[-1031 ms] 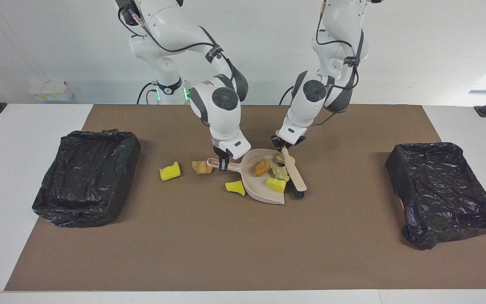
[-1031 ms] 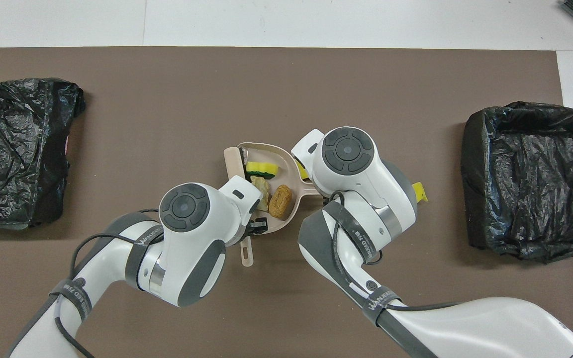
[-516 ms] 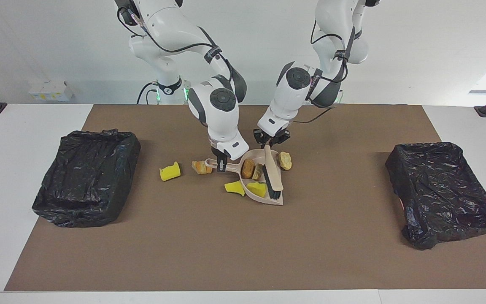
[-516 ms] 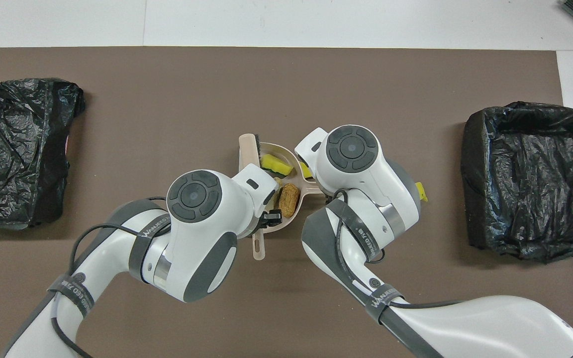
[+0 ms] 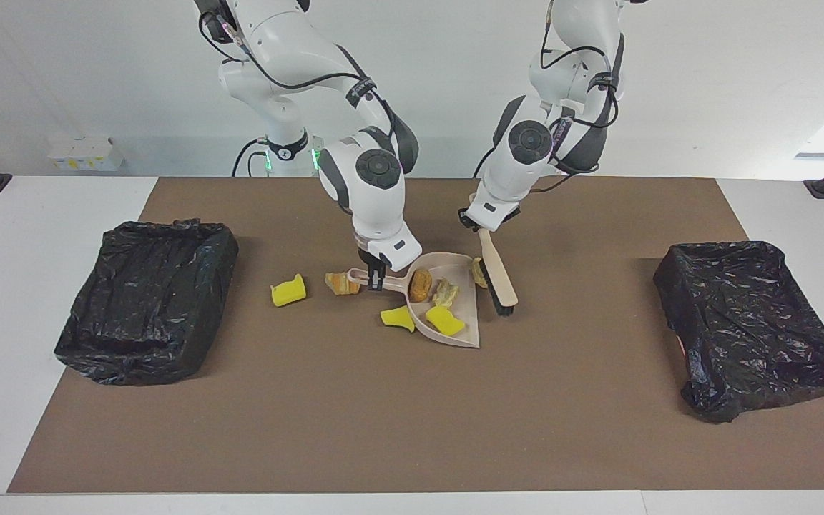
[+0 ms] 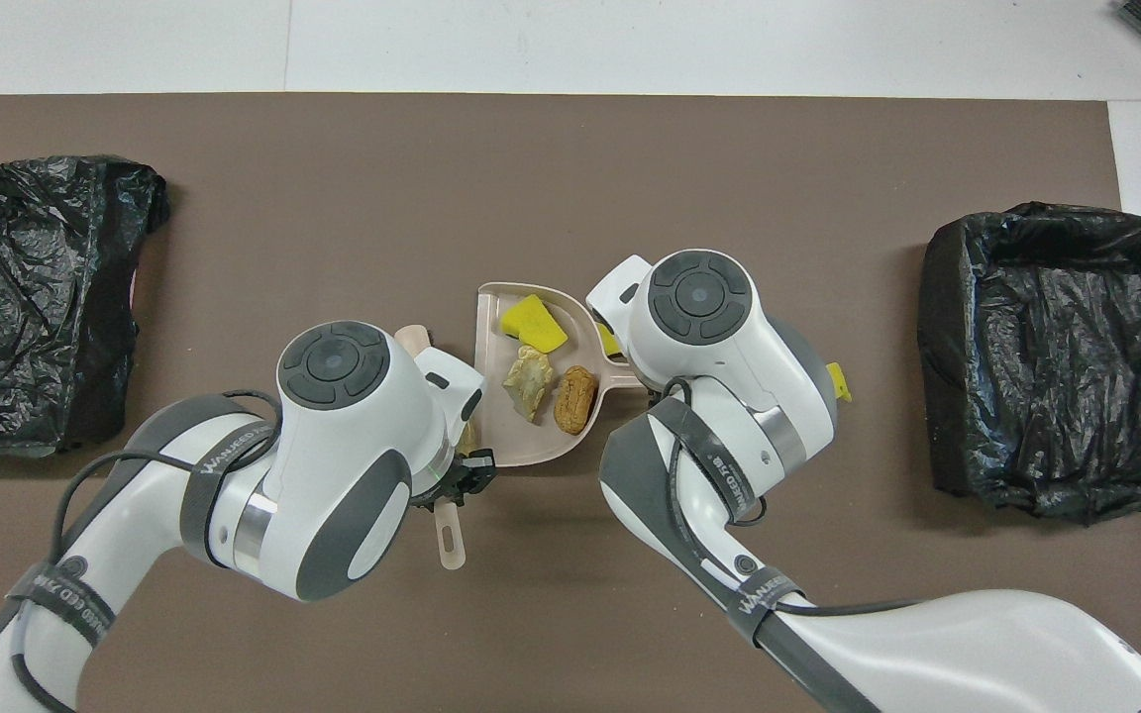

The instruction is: Sweep and dump trash in bin

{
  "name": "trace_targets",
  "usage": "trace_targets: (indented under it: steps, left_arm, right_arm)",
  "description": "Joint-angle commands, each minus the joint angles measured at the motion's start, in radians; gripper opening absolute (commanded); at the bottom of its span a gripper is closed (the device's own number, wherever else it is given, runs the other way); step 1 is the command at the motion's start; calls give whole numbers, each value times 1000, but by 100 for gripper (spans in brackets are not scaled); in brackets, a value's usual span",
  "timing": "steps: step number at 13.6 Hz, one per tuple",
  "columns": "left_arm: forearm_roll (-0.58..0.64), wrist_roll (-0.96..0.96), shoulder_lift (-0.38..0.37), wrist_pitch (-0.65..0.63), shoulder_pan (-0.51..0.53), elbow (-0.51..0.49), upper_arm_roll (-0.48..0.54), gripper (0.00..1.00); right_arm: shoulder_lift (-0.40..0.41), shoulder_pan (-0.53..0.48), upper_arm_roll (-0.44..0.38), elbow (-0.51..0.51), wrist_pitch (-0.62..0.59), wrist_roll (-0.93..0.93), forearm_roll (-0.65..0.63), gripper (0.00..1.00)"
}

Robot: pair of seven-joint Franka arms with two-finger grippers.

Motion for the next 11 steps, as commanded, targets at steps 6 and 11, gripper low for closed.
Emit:
trace_targets:
  steps: [6, 11]
  left_arm:
    - [6, -220, -91, 207, 18, -235, -11, 0]
    - [-121, -125, -25, 284, -10, -151, -27, 0]
  right_arm:
    - [-47, -12, 2, -46, -82, -73, -53, 0]
    - [-57, -3, 2, -50, -101, -73, -78, 0]
